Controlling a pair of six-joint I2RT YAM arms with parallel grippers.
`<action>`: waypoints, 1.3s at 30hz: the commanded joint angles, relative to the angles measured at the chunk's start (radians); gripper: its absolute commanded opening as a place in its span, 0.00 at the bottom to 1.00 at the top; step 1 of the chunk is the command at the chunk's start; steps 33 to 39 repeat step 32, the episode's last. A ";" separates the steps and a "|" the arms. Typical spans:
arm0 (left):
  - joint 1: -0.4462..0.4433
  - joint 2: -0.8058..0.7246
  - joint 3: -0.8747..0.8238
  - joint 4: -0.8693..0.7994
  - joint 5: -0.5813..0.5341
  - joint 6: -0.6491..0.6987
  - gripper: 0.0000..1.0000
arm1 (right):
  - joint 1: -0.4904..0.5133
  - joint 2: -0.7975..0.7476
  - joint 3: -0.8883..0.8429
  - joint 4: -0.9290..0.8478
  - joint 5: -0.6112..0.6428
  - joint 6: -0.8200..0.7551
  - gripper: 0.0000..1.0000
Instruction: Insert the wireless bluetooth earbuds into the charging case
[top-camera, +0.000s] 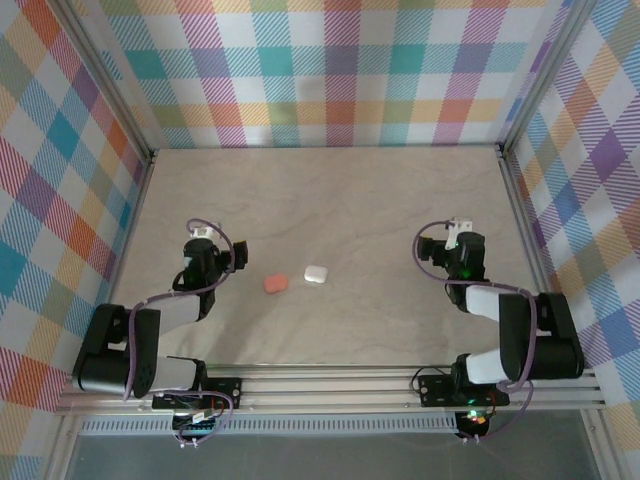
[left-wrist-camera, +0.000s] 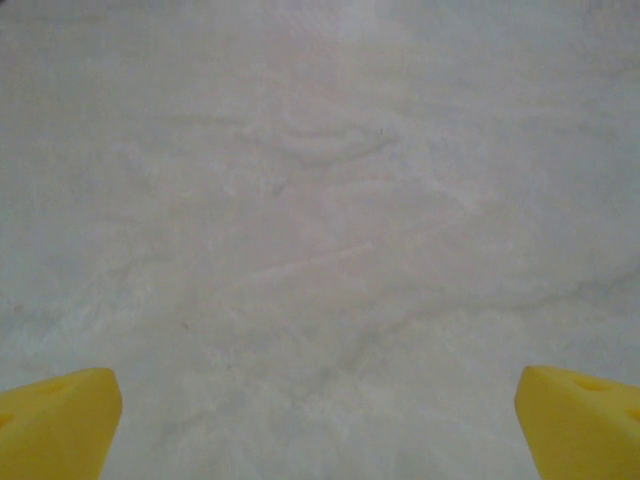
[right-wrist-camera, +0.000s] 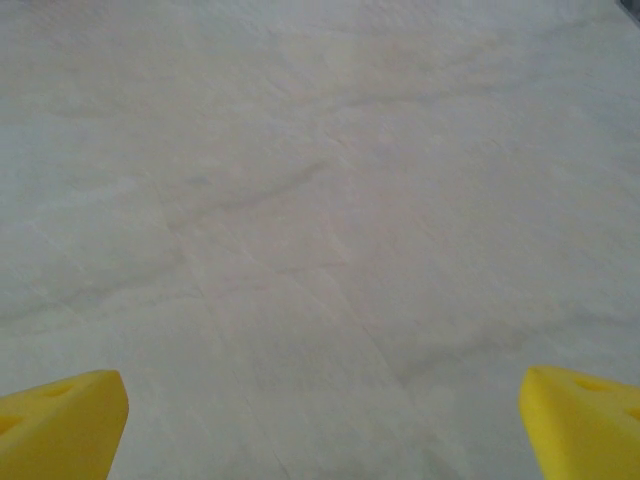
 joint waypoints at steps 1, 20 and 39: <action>0.015 0.069 0.013 0.161 0.020 0.029 1.00 | -0.004 0.077 0.001 0.216 -0.063 -0.012 1.00; 0.043 0.196 0.078 0.145 0.059 0.012 1.00 | -0.012 0.113 0.037 0.173 -0.063 0.000 1.00; 0.043 0.196 0.078 0.145 0.058 0.012 1.00 | -0.014 0.114 0.037 0.174 -0.067 0.000 1.00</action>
